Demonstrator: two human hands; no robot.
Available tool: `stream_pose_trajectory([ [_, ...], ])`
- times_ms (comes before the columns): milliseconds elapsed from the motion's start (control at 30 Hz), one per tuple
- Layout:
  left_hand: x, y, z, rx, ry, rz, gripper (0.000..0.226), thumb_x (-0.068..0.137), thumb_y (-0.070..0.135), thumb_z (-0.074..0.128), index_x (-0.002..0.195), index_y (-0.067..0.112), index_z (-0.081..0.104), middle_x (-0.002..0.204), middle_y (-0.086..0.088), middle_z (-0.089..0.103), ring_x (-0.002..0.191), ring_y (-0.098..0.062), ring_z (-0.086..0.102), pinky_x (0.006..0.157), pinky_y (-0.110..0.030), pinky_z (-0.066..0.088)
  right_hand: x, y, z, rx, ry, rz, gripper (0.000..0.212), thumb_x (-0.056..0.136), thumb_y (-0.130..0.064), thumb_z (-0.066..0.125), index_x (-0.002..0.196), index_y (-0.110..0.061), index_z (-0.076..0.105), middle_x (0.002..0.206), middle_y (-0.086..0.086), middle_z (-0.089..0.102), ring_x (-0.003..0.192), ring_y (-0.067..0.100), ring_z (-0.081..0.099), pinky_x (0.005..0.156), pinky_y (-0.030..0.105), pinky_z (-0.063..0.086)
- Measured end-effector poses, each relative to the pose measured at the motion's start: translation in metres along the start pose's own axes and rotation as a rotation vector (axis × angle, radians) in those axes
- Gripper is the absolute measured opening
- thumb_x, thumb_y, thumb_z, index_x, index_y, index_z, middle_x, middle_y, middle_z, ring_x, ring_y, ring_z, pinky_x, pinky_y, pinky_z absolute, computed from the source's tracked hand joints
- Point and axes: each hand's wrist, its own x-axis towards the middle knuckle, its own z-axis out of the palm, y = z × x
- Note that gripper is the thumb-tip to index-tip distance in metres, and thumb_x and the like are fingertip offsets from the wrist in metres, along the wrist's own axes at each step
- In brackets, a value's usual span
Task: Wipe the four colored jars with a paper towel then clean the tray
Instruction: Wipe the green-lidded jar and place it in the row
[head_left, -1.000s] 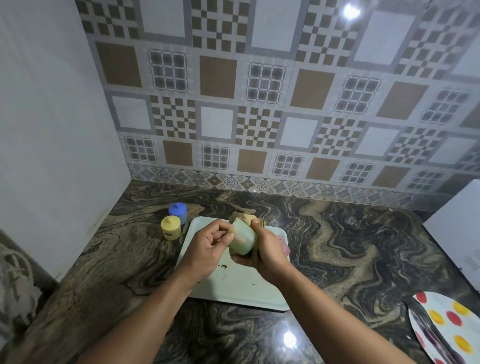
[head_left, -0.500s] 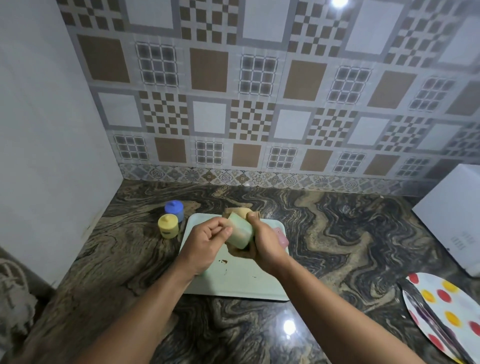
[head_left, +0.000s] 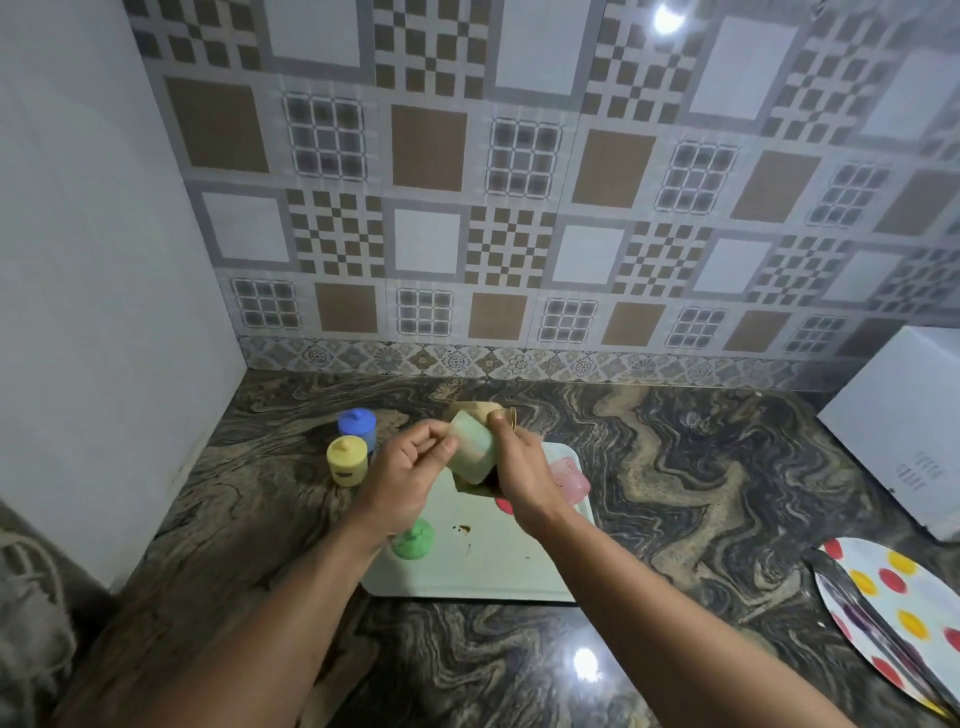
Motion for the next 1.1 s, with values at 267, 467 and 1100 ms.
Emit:
stream_pose_trajectory([
  [267,0.009,0.000,-0.020,-0.120,-0.039,-0.114,0.016,0.099,-0.001,0.056,0.105,0.009,0.067,0.096,-0.001,0.074,0.092,-0.015,0.061,0.080,-0.027,0.048,-0.004,0.026,0.014,-0.698,0.026,-0.855,0.042,0.106,-0.020,0.042,0.141,-0.012,0.062,0.138,0.002,0.062,0.130,0.014,0.058,0.110,0.026,0.045],
  [467,0.009,-0.006,-0.033,-0.028,-0.084,-0.027,0.011,0.092,0.016,0.065,0.101,0.011,0.069,0.095,-0.006,0.076,0.091,-0.016,0.069,0.087,-0.034,0.055,0.008,-0.004,0.025,-0.025,-0.026,0.058,0.037,0.112,-0.033,0.043,0.106,-0.016,0.075,0.098,0.013,0.076,0.083,0.023,0.072,0.083,0.053,0.063],
  [1100,0.047,-0.011,-0.049,0.009,0.012,-0.106,0.013,0.096,0.013,0.065,0.104,0.021,0.073,0.098,-0.003,0.078,0.093,-0.018,0.071,0.086,-0.037,0.056,0.037,-0.022,0.039,-0.280,0.032,-0.323,0.034,0.112,-0.026,0.043,0.113,-0.031,0.077,0.116,-0.005,0.076,0.105,0.008,0.070,0.097,0.037,0.057],
])
